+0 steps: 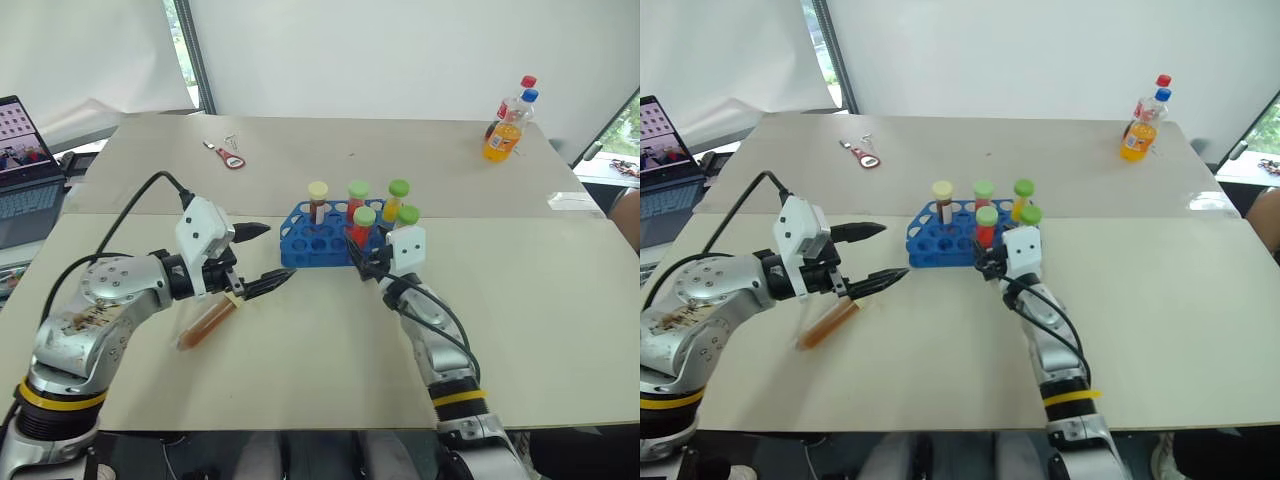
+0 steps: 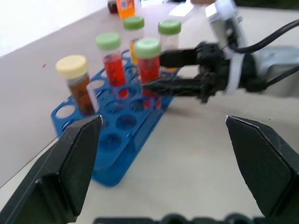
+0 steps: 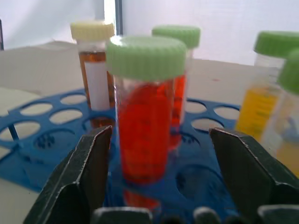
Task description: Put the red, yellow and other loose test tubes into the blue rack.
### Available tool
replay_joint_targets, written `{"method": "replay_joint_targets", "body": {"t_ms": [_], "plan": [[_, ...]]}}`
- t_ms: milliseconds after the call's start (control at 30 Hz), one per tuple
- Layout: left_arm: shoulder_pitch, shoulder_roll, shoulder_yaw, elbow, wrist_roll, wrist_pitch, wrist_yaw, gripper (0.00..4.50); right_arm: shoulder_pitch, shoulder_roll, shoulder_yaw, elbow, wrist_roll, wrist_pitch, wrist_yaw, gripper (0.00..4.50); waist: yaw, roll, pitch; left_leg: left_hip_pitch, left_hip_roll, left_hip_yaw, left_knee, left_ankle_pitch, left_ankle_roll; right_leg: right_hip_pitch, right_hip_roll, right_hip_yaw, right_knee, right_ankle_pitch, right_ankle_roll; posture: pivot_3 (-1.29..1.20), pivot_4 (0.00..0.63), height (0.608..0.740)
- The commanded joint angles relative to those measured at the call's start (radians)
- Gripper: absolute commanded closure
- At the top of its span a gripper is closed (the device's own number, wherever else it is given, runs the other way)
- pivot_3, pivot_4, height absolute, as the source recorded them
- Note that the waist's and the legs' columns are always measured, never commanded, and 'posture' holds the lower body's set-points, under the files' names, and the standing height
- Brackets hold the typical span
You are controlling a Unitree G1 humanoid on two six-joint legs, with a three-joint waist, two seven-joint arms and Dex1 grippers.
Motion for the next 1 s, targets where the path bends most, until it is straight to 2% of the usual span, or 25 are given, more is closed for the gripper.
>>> {"method": "replay_joint_targets", "body": {"t_ms": [33, 167, 300, 467, 600, 700, 800, 1000], "plan": [[-0.029, 0.061, 0.022, -0.008, 0.015, 0.028, -0.018, 0.0, 0.034, -0.045, 0.009, -0.143, 0.012, 0.028, 0.047, 0.75, -0.002, 0.0, 0.0, 0.0, 0.0, 0.0, 0.0, 0.0, 0.0, 0.0, 0.0, 0.0, 0.0, 0.0, 0.0, 0.0, 0.15, 0.733], [-0.051, 0.14, 0.002, 0.015, 0.036, 0.065, -0.054, 0.0, 0.084, -0.12, 0.012, -0.303, 0.055, 0.127, 0.125, 0.75, 0.0, 0.0, 0.0, 0.0, 0.0, 0.0, 0.0, 0.0, 0.0, 0.0, 0.0, 0.0, -0.004, 0.0, 0.0, 0.0, 0.15, 0.733], [-0.143, 0.252, -0.086, 0.095, 0.06, 0.169, -0.136, 0.0, 0.087, -0.269, -0.031, -0.506, 0.193, 0.421, 0.24, 0.75, 0.002, 0.0, 0.0, 0.0, 0.0, 0.0, 0.001, 0.0, 0.0, 0.0, 0.0, 0.0, -0.005, 0.0, 0.0, 0.0, 0.15, 0.733], [-0.24, 0.346, -0.215, 0.148, 0.104, 0.235, -0.261, 0.0, 0.002, -0.495, -0.086, -0.61, 0.393, 0.786, 0.387, 0.75, 0.003, -0.001, 0.001, 0.0, 0.0, 0.002, 0.001, 0.0, 0.0, 0.001, 0.001, 0.0, -0.005, -0.001, 0.0, 0.0, 0.15, 0.733], [-0.307, 0.365, -0.316, 0.174, 0.165, 0.301, -0.286, 0.0, -0.069, -0.631, -0.083, -0.656, 0.537, 0.947, 0.503, 0.75, 0.012, -0.001, 0.001, 0.0, 0.0, 0.007, 0.001, 0.0, 0.0, 0.001, 0.002, 0.0, -0.006, -0.001, 0.0, 0.0, 0.15, 0.733], [-0.338, 0.365, -0.392, 0.168, 0.215, 0.312, -0.312, 0.0, -0.113, -0.725, -0.086, -0.695, 0.648, 1.005, 0.623, 0.75, 0.018, -0.001, 0.001, -0.001, 0.0, 0.007, 0.0, 0.0, 0.001, 0.0, 0.002, 0.0, -0.006, -0.002, -0.001, 0.0, 0.15, 0.733], [-0.33, 0.375, -0.436, 0.178, 0.262, 0.31, -0.328, 0.0, -0.149, -0.762, -0.097, -0.723, 0.726, 1.005, 0.688, 0.75, 0.02, -0.002, 0.001, -0.002, 0.0, 0.008, 0.001, -0.001, 0.001, 0.0, 0.002, 0.0, -0.006, -0.002, 0.0, 0.0, 0.15, 0.733], [-0.329, 0.323, -0.471, 0.189, 0.308, 0.358, -0.293, 0.0, -0.169, -0.775, -0.098, -0.733, 0.726, 0.89, 0.741, 0.75, 0.028, -0.004, 0.003, -0.002, 0.0, 0.007, 0.002, -0.001, 0.001, 0.0, 0.002, 0.0, -0.006, -0.002, 0.0, 0.0, 0.15, 0.733]]}}
